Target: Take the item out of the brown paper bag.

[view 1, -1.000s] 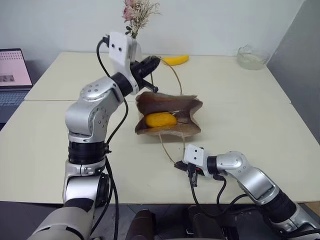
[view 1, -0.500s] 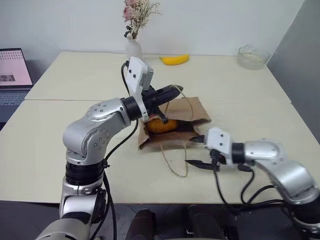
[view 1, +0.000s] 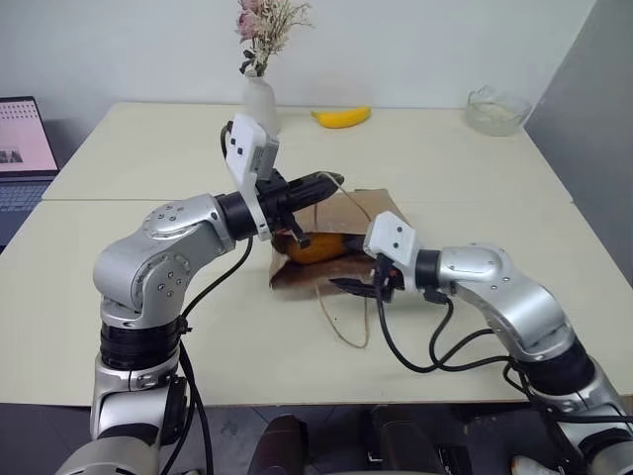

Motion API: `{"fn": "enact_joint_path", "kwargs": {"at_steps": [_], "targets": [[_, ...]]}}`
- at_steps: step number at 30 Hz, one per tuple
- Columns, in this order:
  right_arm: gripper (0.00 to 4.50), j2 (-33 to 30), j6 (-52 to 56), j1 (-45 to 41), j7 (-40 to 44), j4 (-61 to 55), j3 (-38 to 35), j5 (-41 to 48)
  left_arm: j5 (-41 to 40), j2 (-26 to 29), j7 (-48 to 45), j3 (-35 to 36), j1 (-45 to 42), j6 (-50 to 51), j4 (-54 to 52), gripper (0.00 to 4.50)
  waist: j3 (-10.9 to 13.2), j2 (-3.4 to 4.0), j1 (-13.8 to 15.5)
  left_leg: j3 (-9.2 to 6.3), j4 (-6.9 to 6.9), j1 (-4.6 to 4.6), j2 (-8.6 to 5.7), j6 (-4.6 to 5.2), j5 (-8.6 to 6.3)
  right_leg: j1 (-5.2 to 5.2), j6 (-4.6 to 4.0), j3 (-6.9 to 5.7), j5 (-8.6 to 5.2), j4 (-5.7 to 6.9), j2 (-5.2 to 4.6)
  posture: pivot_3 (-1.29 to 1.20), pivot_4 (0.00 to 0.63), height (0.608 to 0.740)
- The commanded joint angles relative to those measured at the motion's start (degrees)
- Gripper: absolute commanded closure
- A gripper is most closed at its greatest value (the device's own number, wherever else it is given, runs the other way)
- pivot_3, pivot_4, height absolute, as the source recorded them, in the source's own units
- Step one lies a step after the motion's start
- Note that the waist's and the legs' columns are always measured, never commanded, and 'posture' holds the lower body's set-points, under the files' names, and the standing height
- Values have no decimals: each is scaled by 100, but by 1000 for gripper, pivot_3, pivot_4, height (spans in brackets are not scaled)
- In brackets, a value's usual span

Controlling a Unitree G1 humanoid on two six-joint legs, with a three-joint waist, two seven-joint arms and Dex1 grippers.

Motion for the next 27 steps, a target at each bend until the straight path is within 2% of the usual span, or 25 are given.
{"fn": "enact_joint_path", "kwargs": {"at_steps": [1,4,10,12,15,19,22,27], "targets": [[687,283,-391,-265,-400,313,201,-535,-150,-65,93,239,-224,-118,108,4500,0,0,-3,1,1,-1,-3,0,0,0,3,1,2,-2,-6,0,150,740],[58,529,-575,-349,-599,618,350,-870,-212,-105,134,317,-304,-78,207,4500,0,0,-1,-4,0,0,0,0,0,0,3,-3,2,1,-8,0,150,740],[58,840,-857,-415,-1051,1243,590,-1592,-457,-178,311,473,-506,34,377,4500,0,0,-13,-7,-2,9,8,-1,1,0,1,-4,2,14,-6,0,150,740],[58,1000,-653,-335,-955,1201,451,-1391,-484,-166,340,483,-542,43,409,4500,0,0,-12,-7,-1,10,7,-1,1,0,1,-4,2,17,-6,0,150,740],[58,1305,359,-83,-490,550,-137,-304,-527,-144,369,490,-570,63,425,4500,0,0,-13,-7,-3,8,9,0,1,0,0,-4,2,13,-5,0,150,740],[58,738,918,176,234,-214,-332,384,-536,-103,369,454,-507,59,385,4500,1,1,2,-12,-4,1,8,0,0,-1,-7,-8,7,6,-9,0,150,740],[58,679,1040,141,10,-308,-489,457,-578,-106,393,455,-476,69,373,4500,0,0,-10,-9,-3,1,3,1,-1,1,1,-6,2,-2,-12,0,150,740],[58,1225,764,-165,-886,147,-479,23,-639,-162,450,430,-456,76,333,4500,1,1,-51,-7,-5,14,13,0,0,-1,0,-2,3,19,0,0,150,740]]}}
